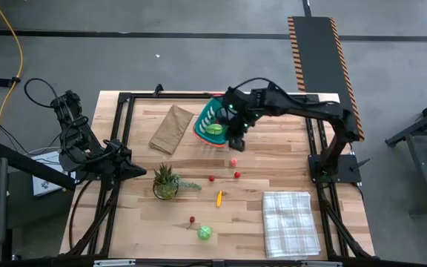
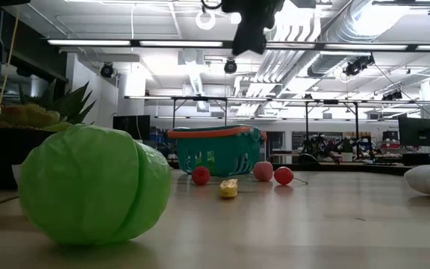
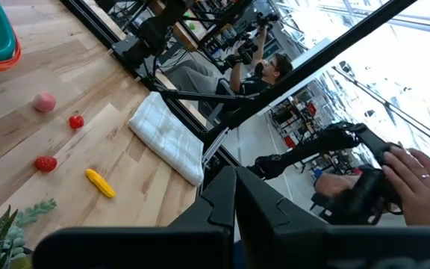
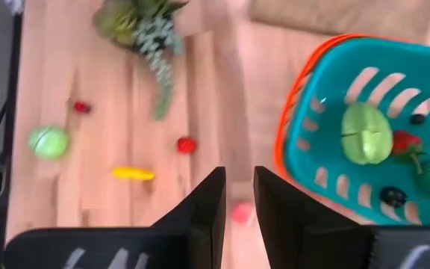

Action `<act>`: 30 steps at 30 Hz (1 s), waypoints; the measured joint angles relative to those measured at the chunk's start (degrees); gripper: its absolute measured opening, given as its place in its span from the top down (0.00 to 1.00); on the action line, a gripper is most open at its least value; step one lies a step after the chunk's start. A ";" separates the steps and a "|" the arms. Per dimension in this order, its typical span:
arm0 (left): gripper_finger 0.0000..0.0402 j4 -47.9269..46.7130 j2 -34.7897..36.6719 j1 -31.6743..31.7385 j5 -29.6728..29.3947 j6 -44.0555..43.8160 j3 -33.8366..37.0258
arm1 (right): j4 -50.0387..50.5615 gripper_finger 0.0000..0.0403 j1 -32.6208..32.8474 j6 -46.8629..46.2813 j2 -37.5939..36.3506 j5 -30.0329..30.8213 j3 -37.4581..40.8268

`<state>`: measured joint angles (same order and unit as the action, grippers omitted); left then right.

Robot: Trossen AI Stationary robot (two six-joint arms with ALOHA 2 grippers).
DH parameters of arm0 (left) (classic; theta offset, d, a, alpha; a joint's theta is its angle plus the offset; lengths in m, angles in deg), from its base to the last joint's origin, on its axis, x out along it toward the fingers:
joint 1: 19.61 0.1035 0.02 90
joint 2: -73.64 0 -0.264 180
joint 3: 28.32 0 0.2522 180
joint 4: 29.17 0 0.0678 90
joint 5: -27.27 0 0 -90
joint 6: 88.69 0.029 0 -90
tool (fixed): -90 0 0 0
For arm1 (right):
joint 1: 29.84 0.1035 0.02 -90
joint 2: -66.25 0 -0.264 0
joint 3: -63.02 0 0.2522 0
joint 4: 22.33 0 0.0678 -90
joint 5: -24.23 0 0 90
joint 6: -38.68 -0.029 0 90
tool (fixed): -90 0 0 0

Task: Pick and placing Produce into tupperware
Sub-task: Put the top red cherry in the green basket

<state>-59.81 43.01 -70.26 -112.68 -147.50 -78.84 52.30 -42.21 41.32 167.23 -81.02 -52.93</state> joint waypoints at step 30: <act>1.00 0.01 0.00 0.01 0.00 -0.01 -0.01 | -29.96 0.85 -3.48 -11.21 -31.92 -6.65 49.35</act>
<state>-59.80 43.01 -70.25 -112.68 -147.51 -78.85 22.34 -45.69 30.10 135.32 -87.66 -3.58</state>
